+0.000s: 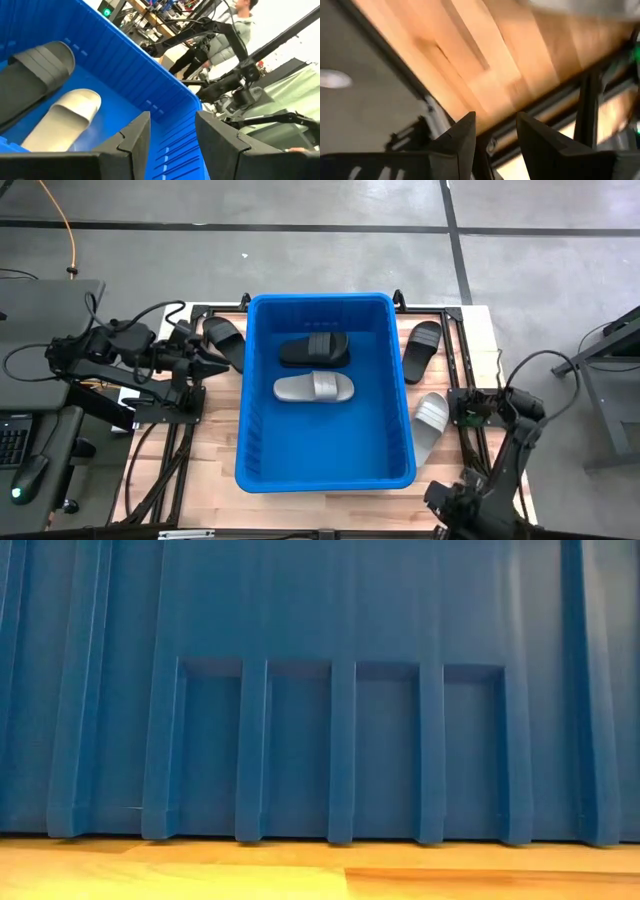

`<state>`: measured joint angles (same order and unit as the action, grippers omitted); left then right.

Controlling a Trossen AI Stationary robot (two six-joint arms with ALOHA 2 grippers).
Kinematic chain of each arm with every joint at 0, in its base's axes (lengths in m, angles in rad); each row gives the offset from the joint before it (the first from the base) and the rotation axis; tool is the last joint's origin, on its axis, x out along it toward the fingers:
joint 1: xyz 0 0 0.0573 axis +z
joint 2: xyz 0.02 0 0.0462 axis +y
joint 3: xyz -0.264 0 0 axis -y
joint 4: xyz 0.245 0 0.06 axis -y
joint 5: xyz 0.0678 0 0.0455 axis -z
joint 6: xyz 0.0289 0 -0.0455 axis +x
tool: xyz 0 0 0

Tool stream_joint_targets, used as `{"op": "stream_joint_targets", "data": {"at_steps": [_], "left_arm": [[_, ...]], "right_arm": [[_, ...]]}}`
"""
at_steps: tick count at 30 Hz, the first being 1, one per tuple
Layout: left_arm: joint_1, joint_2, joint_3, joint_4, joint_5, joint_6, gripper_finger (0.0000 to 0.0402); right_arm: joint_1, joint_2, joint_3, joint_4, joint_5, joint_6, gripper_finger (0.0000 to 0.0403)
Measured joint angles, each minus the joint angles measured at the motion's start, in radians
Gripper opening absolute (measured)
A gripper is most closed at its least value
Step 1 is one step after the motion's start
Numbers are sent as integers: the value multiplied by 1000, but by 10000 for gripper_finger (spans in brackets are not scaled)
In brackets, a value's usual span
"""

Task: Pick and place slides into bin
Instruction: Put the gray slide into the blue bin

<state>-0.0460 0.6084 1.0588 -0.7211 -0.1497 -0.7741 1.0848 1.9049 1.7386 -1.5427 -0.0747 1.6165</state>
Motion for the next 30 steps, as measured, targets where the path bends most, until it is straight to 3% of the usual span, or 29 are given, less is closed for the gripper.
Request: {"op": "stream_joint_targets", "data": {"at_steps": [3,9,14,20,28,30], "left_arm": [[0,8,0,-6,0,-19,147],[0,49,0,-8,-1,-43,147],[0,97,0,-14,1,-44,147],[0,143,0,-13,31,-45,147],[0,141,0,1,45,1,147],[0,137,0,9,45,12,147]], "right_arm": [[17,0,-96,64,-96,38,129],[44,1,-151,211,-110,62,123],[48,0,-151,243,-79,141,94],[51,-1,-151,372,-44,339,9],[88,1,-150,544,173,650,0],[83,2,-150,528,121,671,0]]}}
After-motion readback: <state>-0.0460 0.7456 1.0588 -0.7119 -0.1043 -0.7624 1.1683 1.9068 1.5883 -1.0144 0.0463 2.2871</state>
